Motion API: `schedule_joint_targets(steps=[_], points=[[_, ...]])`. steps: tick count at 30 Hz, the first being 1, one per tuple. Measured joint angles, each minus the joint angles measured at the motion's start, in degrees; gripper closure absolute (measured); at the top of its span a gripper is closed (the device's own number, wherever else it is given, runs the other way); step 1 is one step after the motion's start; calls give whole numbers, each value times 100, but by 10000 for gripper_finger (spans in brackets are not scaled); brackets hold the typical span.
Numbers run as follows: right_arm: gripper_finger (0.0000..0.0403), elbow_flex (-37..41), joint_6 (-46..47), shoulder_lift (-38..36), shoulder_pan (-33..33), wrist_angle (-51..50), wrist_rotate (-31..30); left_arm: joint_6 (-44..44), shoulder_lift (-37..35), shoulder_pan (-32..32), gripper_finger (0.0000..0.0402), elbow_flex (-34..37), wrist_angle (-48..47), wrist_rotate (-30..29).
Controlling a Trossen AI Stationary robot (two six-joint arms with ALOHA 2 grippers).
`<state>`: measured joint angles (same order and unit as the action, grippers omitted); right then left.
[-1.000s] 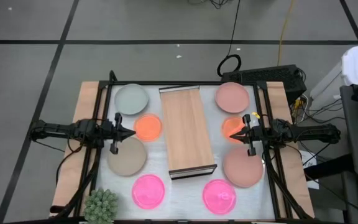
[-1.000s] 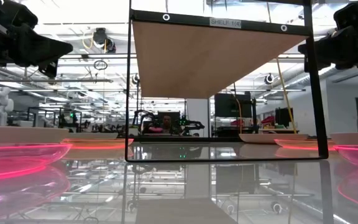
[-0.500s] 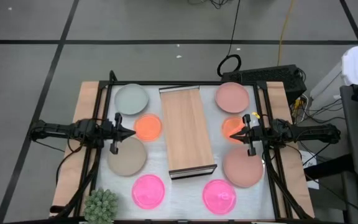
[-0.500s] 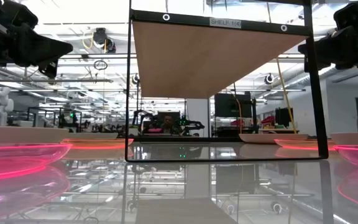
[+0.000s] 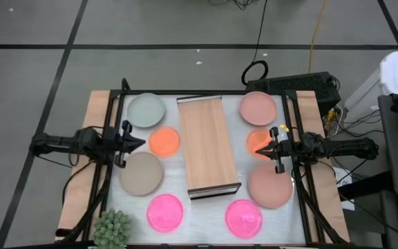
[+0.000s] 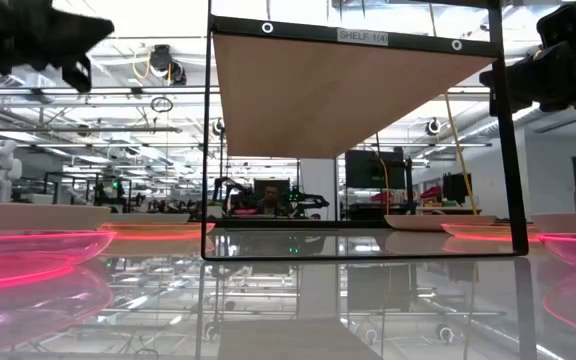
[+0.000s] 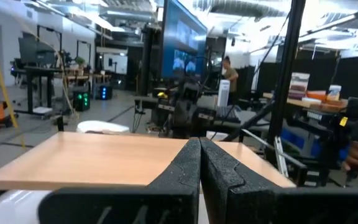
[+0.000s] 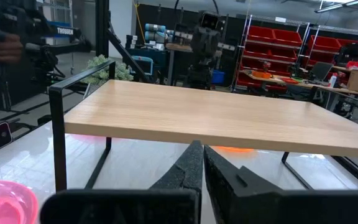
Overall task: Place and stack plates onto a shelf
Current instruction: Put the brown plate on the shelf
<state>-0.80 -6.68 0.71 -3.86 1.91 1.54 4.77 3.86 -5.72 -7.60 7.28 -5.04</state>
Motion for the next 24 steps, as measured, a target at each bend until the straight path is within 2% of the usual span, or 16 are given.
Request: schedule_joint_targets(steps=[10,19,24], points=[[403,-1,0,0,0,0,0,-119,1148,0,396,-2326,-1565,-4],[403,-2,1,0,0,0,0,-357,2489,0,396,-4673,-3736,0],[403,-2,92,0,0,0,0,-356,3104,0,396,-5633,-4583,0]])
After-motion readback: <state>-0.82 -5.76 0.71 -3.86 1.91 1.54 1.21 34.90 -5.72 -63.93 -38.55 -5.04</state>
